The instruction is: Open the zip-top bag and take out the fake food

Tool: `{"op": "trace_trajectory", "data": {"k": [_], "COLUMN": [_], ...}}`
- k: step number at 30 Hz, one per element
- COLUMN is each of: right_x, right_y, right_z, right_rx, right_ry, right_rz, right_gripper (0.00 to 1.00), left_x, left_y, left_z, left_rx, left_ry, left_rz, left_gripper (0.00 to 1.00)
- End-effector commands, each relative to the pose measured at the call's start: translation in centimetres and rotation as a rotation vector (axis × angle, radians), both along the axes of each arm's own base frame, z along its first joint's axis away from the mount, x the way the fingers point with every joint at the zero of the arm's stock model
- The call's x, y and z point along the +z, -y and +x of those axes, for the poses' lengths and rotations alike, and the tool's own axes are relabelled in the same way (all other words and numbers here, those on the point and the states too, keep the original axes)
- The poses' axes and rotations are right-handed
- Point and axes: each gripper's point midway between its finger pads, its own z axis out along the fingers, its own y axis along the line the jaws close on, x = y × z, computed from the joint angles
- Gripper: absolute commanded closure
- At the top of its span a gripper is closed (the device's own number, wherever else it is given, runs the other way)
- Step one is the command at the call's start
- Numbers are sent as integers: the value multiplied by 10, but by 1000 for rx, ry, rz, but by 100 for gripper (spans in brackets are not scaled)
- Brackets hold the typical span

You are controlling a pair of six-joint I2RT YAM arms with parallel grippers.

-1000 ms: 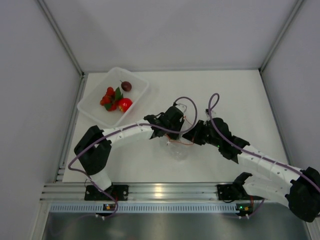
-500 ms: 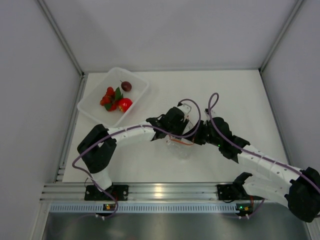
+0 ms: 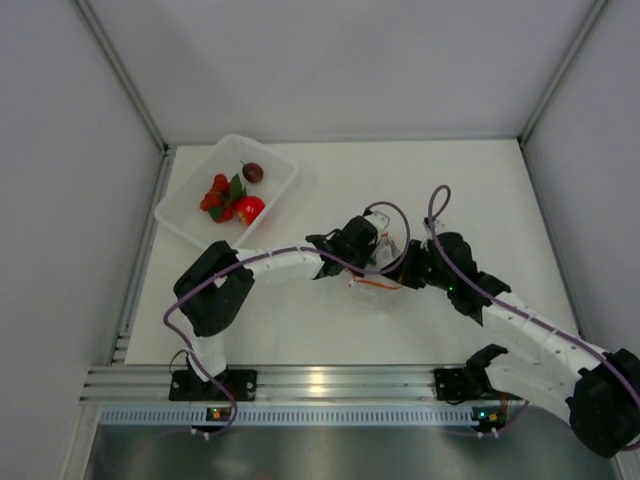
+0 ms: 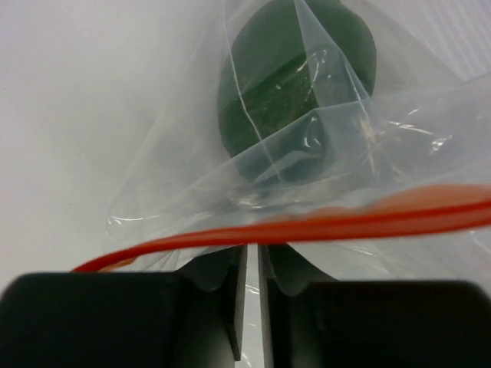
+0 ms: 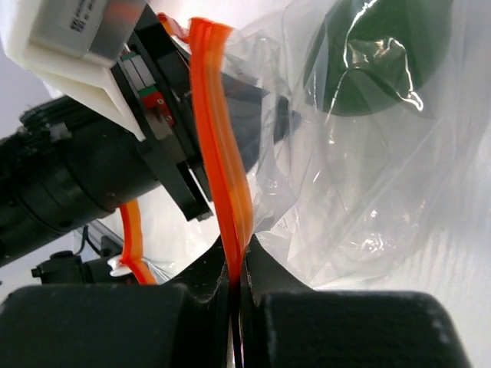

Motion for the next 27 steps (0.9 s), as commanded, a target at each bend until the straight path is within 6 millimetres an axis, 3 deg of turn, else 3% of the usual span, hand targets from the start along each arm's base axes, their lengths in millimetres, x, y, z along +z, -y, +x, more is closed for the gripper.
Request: {"op": "trace_trajectory", "data": {"k": [1,4,7,11,14,18,23,27], "right_x": [14,22,40,47,57,45,24,13], "right_y": [9,8,-9,-17,-23,-28,-16,-5], "right_z": [0,-7,-23,-41,-51,-65,-57,-50], "right_rx": [17,31,108,133,146,169,112,70], "right_ry": [54,61,58,12,26,-39,-26,-42], "right_rz": [-36,-13,139,260,335,393,280,238], "right_gripper": [100,100,100,100,100,100,100,100], "left_x": [30,39,52,79,98,111,103,89], "left_y": [-12,-37,-56,-82,-90,-74,-28,-11], "left_z": [2,-6,-10,4,15,14,-20,-43], "left_rx": [64,100,128,219,255,189,-28,-165], "left_ry": [42,24,15,36,63,42,-122,-190], "left_rz": [-15,57,109,119,108,62,-68,-78], "left_gripper": [87,100,100,100,100,100,99,84]}}
